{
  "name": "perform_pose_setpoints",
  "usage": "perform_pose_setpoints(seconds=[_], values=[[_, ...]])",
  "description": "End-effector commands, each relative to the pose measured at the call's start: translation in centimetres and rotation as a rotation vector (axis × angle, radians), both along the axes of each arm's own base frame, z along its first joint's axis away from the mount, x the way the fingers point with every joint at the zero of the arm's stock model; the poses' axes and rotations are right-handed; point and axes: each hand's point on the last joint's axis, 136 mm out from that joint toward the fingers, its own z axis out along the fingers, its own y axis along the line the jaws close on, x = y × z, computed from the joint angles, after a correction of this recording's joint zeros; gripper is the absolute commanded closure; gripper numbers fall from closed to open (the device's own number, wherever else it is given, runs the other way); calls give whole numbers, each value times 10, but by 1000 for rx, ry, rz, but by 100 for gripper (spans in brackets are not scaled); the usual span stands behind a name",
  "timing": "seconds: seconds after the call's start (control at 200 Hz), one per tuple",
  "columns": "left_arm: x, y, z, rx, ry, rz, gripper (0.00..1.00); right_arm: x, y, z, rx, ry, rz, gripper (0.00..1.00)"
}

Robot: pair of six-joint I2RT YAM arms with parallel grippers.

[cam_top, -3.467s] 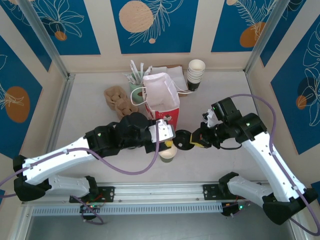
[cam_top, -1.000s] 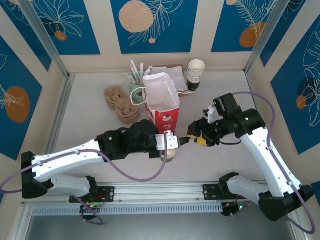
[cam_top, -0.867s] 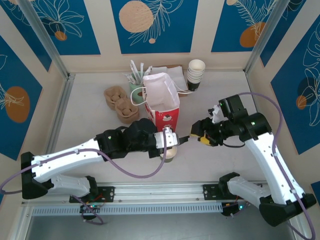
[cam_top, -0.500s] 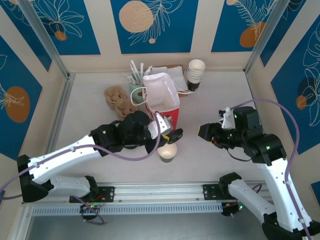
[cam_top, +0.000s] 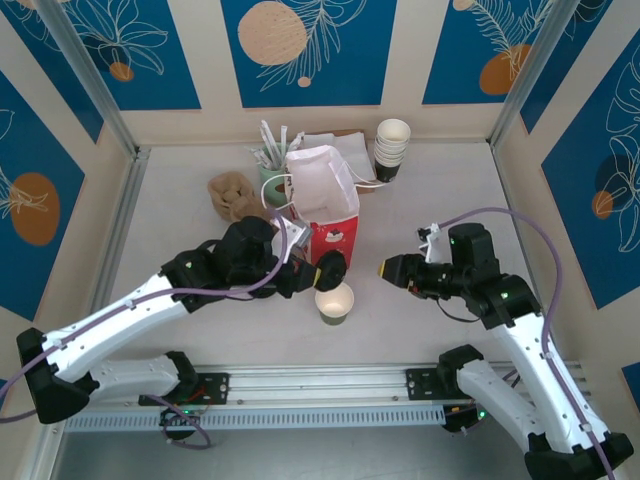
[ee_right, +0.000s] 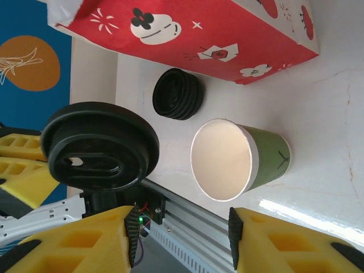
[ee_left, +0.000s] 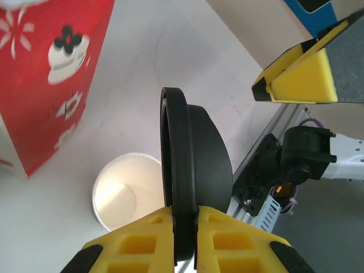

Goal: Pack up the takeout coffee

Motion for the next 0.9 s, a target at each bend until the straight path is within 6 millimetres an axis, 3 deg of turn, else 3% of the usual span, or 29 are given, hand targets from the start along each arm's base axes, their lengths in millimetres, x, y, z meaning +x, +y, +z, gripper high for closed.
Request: perform_pose_setpoints(seconds=[0.0, 0.365, 0.895], values=[[-3, -2, -5, -92, 138, 51, 88, 1, 7, 2, 48, -34, 33, 53], [3, -3, -48, -163, 307, 123, 89, 1, 16, -36, 111, 76, 35, 52], [5, -9, -86, -192, 450, 143, 85, 0, 30, -75, 130, 215, 60, 48]])
